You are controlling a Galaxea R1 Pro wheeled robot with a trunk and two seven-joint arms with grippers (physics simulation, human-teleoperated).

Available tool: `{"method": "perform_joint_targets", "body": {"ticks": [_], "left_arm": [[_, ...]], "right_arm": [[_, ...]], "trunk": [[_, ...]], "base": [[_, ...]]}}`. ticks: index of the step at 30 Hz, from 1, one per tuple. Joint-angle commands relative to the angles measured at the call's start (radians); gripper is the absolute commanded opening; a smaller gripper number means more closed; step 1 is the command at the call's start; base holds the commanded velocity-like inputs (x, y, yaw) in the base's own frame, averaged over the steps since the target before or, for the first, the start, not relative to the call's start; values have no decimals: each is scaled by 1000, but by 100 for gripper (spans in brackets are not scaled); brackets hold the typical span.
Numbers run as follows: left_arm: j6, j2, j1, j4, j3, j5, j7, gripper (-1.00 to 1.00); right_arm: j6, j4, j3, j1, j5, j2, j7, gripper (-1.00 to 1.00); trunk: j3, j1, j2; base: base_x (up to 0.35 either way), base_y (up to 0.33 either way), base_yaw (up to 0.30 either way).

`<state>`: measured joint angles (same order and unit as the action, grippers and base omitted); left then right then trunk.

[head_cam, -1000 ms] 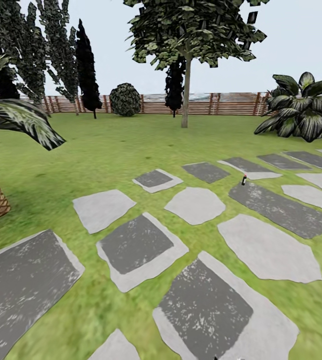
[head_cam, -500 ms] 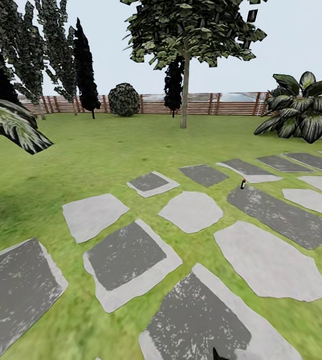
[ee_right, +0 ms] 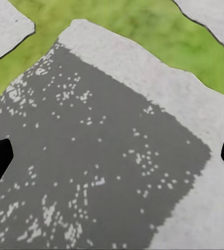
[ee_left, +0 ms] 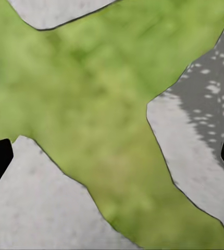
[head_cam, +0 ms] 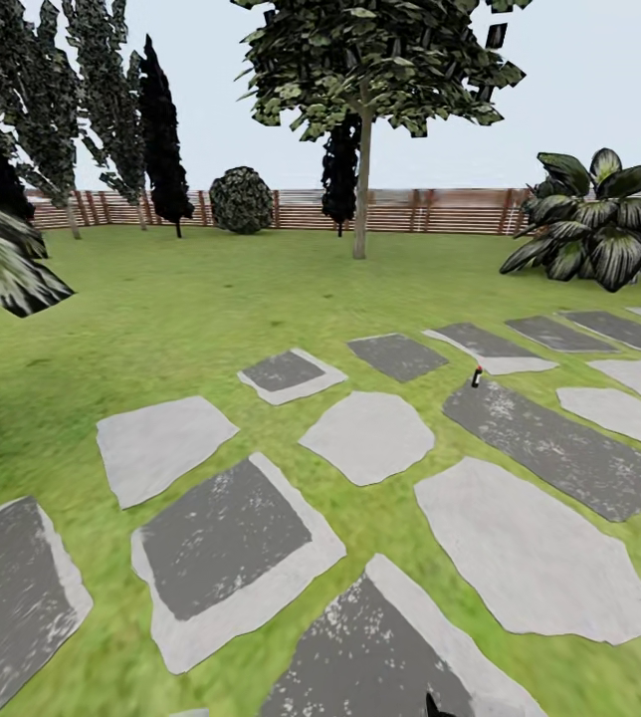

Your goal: In the garden, pick up the pesticide atomizer on the floor and spray pesticide onto both trees until each tree trunk is fully covered.

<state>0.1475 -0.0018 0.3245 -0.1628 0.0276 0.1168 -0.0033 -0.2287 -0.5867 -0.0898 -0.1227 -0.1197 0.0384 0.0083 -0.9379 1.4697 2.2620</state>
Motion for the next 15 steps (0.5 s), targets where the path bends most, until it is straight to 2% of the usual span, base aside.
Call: {"method": "perform_joint_targets", "body": {"ticks": [1,7,15], "left_arm": [[0,1,0,1,0,0,0,100],[0,0,-1,4,-4,-2,0,100],[0,0,-1,5,-2,-2,0,100]], "right_arm": [[0,1,0,0,0,0,0,100],[0,1,1,0,-1,0,1,100],[0,6,0,0,-3,0,1,100]], "trunk": [[0,0,0],[0,0,0],[0,0,0]], "base": [[302,-168,-213],[307,-149,-279],[335,-23,-298]]}}
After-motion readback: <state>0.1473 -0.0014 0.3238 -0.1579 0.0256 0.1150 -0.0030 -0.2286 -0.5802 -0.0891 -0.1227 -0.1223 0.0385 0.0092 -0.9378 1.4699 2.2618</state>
